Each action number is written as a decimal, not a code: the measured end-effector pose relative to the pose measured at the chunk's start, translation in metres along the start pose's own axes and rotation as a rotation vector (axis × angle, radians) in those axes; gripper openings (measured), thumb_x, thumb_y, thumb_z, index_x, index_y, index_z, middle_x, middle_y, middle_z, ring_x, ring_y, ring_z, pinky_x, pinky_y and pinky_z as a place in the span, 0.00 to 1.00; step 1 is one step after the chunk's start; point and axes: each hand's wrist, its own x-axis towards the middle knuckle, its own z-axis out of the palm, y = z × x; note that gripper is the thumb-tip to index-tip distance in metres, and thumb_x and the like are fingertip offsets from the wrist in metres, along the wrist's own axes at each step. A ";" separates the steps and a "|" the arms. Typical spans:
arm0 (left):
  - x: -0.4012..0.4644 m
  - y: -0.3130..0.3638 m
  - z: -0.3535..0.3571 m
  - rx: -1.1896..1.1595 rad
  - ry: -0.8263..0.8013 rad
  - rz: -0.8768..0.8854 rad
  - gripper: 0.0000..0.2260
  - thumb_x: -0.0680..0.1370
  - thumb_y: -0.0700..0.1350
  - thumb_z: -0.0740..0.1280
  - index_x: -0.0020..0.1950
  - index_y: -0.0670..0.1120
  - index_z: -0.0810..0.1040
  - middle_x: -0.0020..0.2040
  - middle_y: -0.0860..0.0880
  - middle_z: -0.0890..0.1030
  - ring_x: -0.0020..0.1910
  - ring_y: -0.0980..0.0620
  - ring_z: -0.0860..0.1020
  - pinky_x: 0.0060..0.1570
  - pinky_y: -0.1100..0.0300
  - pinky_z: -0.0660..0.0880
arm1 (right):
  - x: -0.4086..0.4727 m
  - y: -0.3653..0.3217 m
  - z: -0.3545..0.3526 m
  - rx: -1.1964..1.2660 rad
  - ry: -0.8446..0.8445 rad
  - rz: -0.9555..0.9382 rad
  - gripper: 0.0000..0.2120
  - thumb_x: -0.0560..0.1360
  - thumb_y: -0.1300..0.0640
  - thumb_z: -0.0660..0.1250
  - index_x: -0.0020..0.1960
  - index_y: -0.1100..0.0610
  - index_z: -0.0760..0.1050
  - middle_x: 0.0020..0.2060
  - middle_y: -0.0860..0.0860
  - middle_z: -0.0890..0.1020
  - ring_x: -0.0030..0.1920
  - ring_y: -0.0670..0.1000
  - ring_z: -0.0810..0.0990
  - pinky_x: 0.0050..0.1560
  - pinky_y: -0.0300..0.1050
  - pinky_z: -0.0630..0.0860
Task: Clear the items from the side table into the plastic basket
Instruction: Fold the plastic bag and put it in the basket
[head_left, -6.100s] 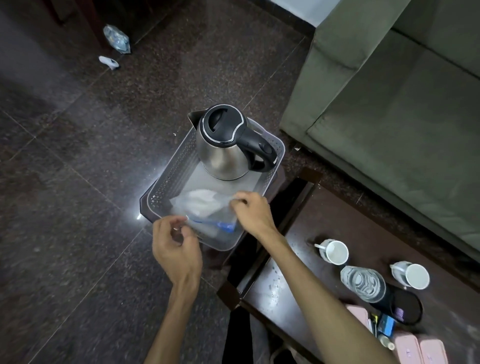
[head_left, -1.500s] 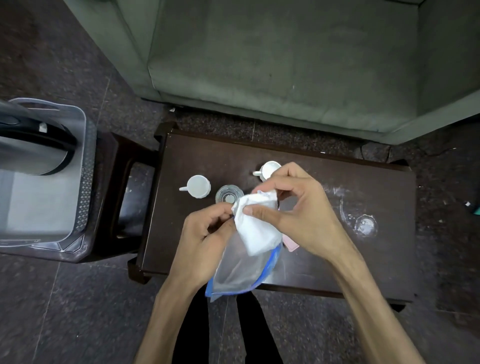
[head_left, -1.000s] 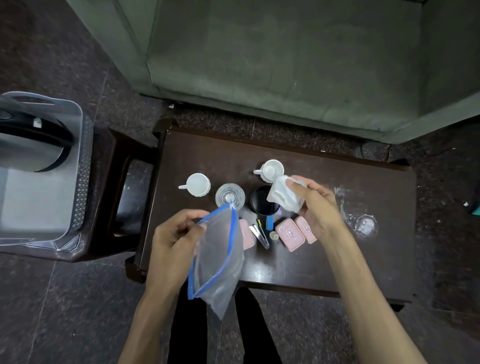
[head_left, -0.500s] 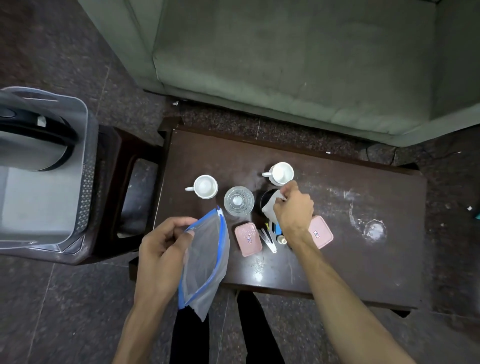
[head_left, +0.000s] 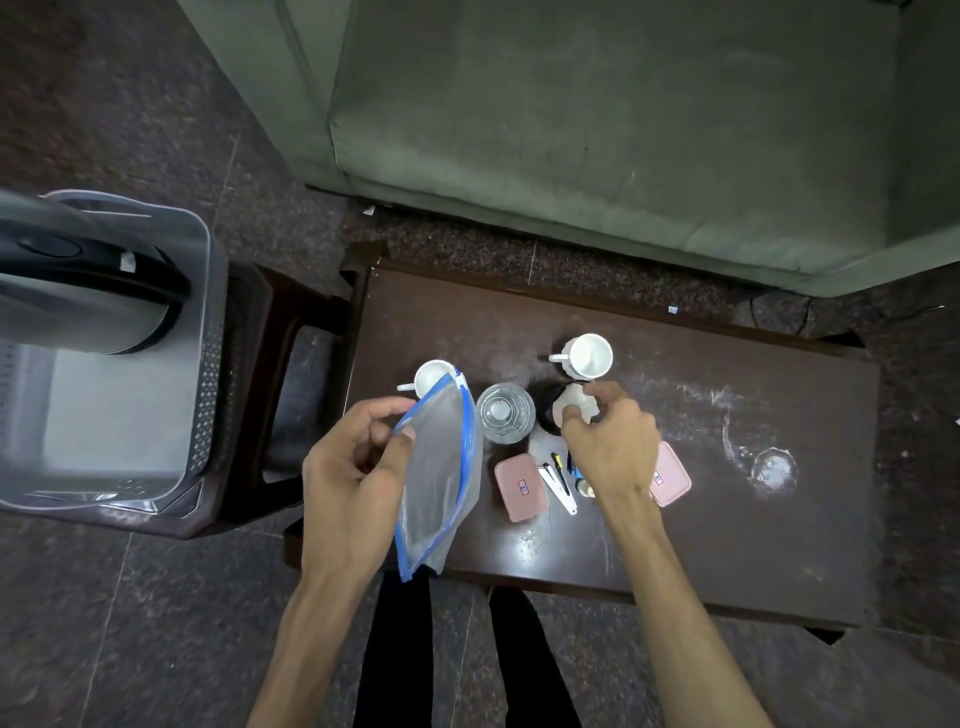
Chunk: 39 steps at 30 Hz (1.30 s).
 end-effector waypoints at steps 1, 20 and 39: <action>0.001 0.001 -0.002 -0.006 -0.011 -0.004 0.14 0.80 0.35 0.69 0.49 0.55 0.86 0.36 0.42 0.80 0.34 0.52 0.76 0.39 0.69 0.74 | -0.008 -0.006 -0.007 0.124 -0.018 -0.038 0.16 0.73 0.56 0.71 0.61 0.49 0.83 0.50 0.52 0.89 0.54 0.56 0.86 0.56 0.50 0.81; 0.032 -0.055 -0.122 -0.651 -0.015 -0.678 0.28 0.80 0.65 0.61 0.70 0.46 0.79 0.61 0.39 0.86 0.62 0.40 0.85 0.64 0.43 0.77 | -0.065 -0.121 0.037 0.761 -0.731 0.013 0.07 0.78 0.57 0.75 0.41 0.51 0.86 0.37 0.49 0.89 0.37 0.44 0.86 0.38 0.34 0.79; 0.055 -0.068 -0.185 -0.292 -0.018 -0.229 0.23 0.72 0.39 0.78 0.64 0.56 0.85 0.47 0.43 0.75 0.48 0.48 0.75 0.58 0.53 0.76 | -0.083 -0.148 0.055 0.543 -0.730 -0.427 0.24 0.70 0.72 0.78 0.62 0.53 0.85 0.48 0.59 0.88 0.50 0.61 0.85 0.58 0.44 0.83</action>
